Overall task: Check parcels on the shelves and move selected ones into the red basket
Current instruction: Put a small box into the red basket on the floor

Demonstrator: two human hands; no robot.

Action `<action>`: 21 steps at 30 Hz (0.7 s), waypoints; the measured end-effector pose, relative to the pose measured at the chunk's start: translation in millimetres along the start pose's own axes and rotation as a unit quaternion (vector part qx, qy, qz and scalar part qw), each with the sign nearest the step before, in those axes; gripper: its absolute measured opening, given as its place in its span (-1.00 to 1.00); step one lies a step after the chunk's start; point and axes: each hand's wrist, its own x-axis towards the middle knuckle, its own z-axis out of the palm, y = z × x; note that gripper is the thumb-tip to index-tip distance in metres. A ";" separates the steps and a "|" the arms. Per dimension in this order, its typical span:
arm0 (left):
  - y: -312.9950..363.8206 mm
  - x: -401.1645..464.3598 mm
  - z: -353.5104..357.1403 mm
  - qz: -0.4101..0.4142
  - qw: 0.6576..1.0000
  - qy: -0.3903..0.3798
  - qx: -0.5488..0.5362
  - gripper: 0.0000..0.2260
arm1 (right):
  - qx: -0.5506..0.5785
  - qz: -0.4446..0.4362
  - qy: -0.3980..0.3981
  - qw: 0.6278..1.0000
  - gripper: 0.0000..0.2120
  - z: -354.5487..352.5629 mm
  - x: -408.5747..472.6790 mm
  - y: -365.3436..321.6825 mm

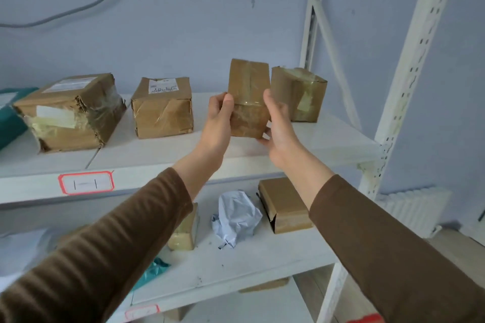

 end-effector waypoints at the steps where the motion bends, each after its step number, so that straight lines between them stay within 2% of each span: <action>1: 2.0 -18.9 2.8 0.020 1.000 0.003 -0.007 -0.64 | 0.023 -0.011 0.000 1.000 -0.64 -9.2 -17.6 -2.7; 3: 3.7 -58.4 7.6 0.057 0.998 0.005 -0.030 -0.66 | 0.074 -0.020 -0.001 0.997 -0.69 -29.7 -51.0 -3.1; 7: 8.3 -130.7 19.8 0.096 0.995 0.000 -0.031 -0.81 | 0.139 0.013 -0.025 0.990 -0.40 -75.2 -120.6 1.3; 10: 6.5 -178.0 28.4 0.095 0.995 -0.012 -0.034 -0.75 | 0.192 0.060 -0.065 0.977 -0.38 -111.7 -162.9 10.3; 13: -1.0 -220.3 38.5 0.060 0.997 -0.020 -0.038 -0.69 | 0.251 0.123 -0.092 0.956 -0.28 -143.7 -196.4 27.5; 16: -6.7 -255.2 53.1 0.005 0.997 -0.039 -0.069 -0.65 | 0.285 0.166 -0.104 0.938 -0.28 -164.8 -224.6 45.8; 21: -16.5 -279.8 69.6 -0.040 0.998 -0.038 -0.027 -0.61 | 0.303 0.243 -0.090 0.917 -0.19 -183.9 -246.9 58.0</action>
